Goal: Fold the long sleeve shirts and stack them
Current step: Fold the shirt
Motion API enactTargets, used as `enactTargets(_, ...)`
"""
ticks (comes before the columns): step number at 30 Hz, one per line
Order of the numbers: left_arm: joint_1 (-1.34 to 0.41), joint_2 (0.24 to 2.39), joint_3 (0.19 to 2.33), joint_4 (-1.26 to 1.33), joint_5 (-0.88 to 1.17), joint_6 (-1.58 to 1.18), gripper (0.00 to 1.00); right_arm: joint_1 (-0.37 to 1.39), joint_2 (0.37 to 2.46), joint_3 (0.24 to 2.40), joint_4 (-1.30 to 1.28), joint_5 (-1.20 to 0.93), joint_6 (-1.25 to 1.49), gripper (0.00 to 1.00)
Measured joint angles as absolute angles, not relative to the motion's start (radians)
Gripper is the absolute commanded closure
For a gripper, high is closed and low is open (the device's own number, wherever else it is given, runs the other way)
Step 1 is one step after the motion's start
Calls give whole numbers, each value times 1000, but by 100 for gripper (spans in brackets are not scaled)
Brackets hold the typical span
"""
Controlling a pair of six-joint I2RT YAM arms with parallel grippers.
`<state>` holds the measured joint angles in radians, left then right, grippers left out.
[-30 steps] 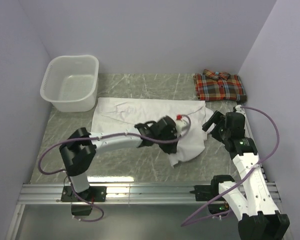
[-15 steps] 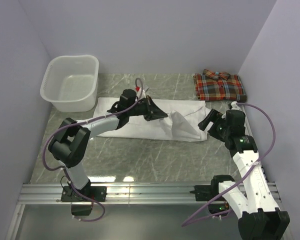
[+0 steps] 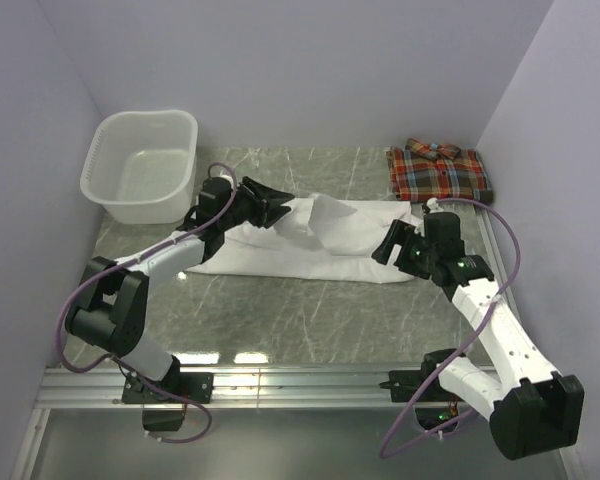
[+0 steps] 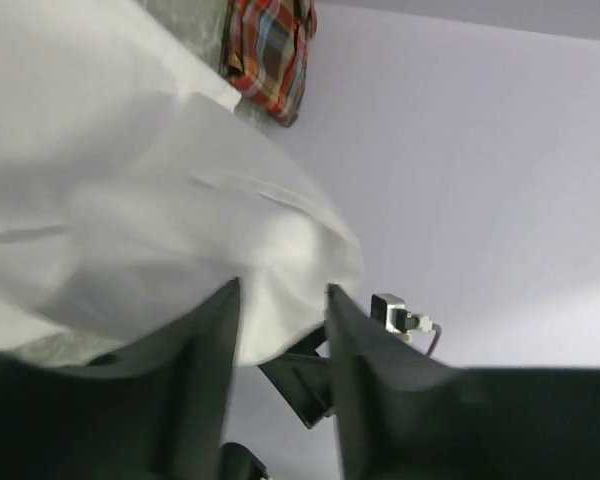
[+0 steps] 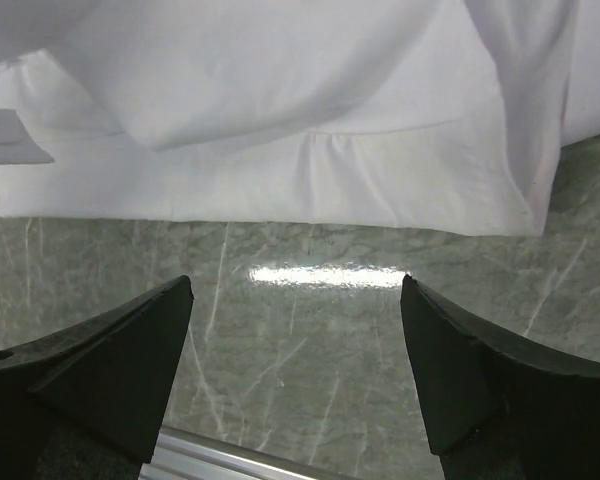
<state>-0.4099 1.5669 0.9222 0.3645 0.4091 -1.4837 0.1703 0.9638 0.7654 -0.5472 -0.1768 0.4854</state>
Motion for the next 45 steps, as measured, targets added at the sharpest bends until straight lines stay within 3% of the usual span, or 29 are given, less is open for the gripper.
enactTargets(3,-405,1550,923,340,368,-1494,36,187,996,765,-525,-175,486,9)
enactTargets(10,-376,1535,973,116,297,-1399,27,190,1048,765,-490,-159,485,10)
enactTargets(18,-354,1531,1188,-209,160,-1019,33,197,1145,766,-437,-159,485,16)
enactTargets(27,-751,1637,1237,-329,-94,-592,34,217,1284,786,-377,-179,505,18)
enactTargets(37,-835,1792,1206,-313,-346,-534,42,220,1309,782,-316,-178,537,18)
enactTargets(40,-836,1826,1213,-303,-388,-535,48,220,1316,776,-305,-178,544,18)
enactTargets(45,-836,1880,1254,-292,-414,-536,49,220,1317,762,-289,-179,554,18)
